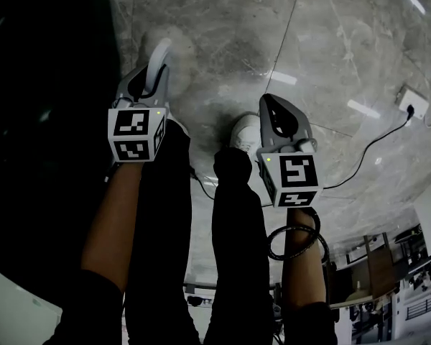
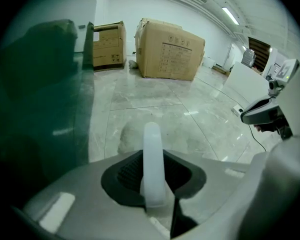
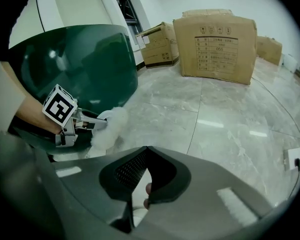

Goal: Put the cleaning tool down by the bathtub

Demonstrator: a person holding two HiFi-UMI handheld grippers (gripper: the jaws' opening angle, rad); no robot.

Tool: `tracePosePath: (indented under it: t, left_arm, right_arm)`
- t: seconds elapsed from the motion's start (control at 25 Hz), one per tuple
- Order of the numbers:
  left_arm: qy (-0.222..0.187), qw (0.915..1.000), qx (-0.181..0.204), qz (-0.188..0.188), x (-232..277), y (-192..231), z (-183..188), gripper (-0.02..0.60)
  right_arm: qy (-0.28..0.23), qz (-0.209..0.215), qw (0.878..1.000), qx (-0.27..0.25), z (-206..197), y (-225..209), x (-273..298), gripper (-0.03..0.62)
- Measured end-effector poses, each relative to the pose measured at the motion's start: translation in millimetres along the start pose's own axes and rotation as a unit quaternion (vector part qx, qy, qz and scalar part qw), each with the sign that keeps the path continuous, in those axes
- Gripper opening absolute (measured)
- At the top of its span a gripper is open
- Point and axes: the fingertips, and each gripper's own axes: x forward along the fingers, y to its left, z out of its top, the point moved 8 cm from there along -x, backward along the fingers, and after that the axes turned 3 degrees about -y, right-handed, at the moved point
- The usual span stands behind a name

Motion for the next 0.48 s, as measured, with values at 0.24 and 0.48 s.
tracePosePath:
  t: [0.24,0.48]
  left_arm:
    - [0.01,1.0,-0.001,0.0,21.0,4.9,-16.6,0.094]
    - [0.015,0.9999,0.003,0.0,33.7,3.9,-25.3,0.094]
  right_arm:
    - [0.005,0.002,1.0,0.002,-13.5,-5.9,19.0,0.023]
    - [0.007,0.003,1.0,0.006,-23.9,-11.0,29.2,0.023]
